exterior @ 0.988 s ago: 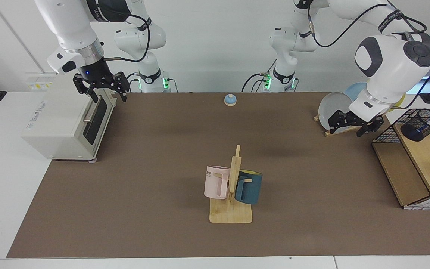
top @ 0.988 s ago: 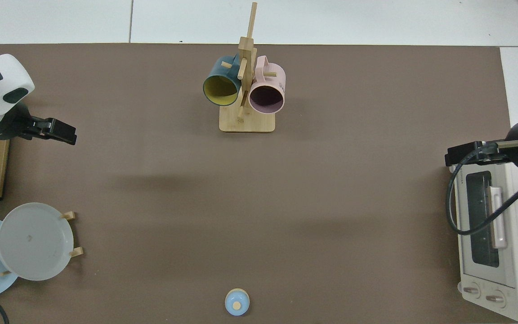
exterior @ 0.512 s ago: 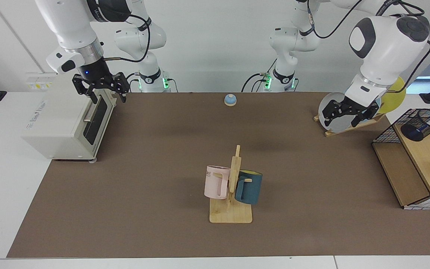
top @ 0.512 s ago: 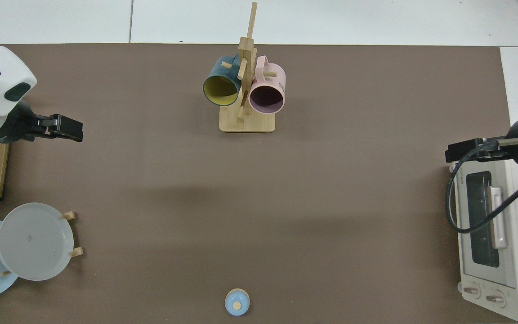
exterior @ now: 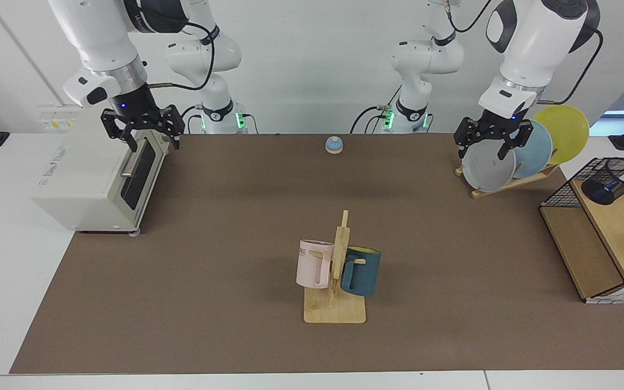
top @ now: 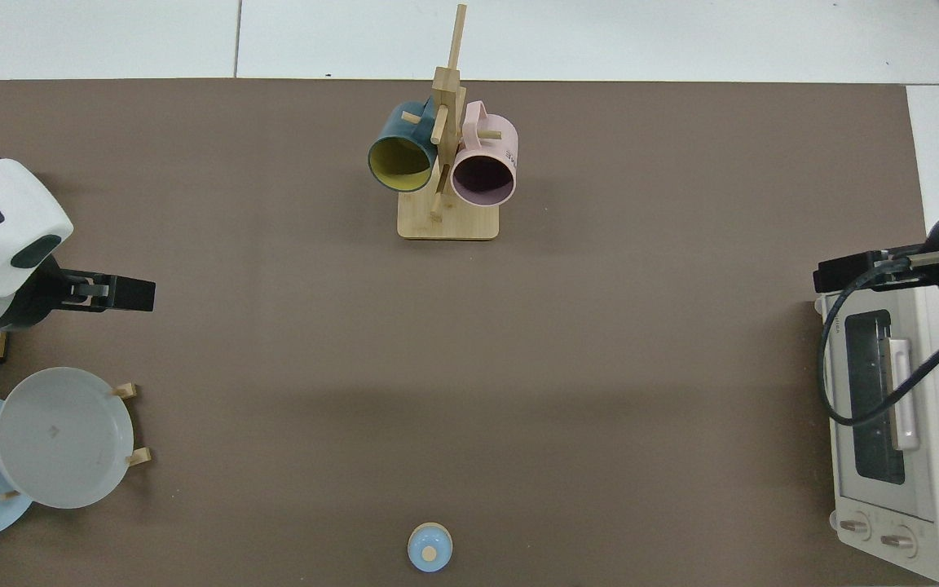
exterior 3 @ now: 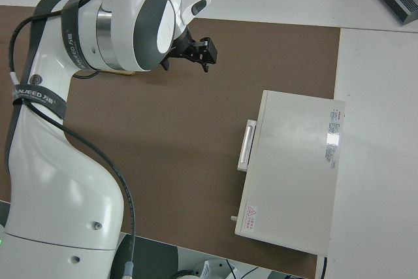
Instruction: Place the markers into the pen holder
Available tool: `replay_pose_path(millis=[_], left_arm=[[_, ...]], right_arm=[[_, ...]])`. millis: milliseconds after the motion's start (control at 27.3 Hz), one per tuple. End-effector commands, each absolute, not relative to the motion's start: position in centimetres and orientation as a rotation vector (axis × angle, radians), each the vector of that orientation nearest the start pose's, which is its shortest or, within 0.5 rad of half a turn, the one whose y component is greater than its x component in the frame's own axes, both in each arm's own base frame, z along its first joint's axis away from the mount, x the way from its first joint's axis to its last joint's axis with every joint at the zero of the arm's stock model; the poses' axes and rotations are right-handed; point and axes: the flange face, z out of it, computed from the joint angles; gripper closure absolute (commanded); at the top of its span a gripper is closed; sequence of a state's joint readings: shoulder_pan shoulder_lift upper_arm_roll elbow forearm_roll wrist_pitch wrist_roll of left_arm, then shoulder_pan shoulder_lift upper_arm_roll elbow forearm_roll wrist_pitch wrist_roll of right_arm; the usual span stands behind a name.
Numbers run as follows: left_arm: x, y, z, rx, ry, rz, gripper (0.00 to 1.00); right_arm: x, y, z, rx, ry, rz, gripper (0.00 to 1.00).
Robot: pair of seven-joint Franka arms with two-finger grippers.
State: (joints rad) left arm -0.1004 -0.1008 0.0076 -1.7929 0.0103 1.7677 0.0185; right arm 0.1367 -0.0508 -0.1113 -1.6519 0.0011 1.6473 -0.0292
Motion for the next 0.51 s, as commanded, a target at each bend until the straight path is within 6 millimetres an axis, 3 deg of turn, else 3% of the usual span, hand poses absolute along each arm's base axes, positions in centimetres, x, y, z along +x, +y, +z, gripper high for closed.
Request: replay_pose_path(millis=[0,293,476], left_arm=[[53.1,-3.9,58.8,-3.123,0.145,-0.13,0.0],[52.9,-3.9,58.5,-3.125,0.14,-0.085,0.0],[54.3,-3.8,59.0,-3.127,0.129,-0.034,0.0]], right_arm=[[54.7,0.7,61.9,-3.154,-0.157,-0.091,0.0],[54.7,-0.2,61.8,-3.152,-0.123,-0.076,0.0],[54.7,0.0,61.9,-3.141,-0.124,-0.084,0.0]])
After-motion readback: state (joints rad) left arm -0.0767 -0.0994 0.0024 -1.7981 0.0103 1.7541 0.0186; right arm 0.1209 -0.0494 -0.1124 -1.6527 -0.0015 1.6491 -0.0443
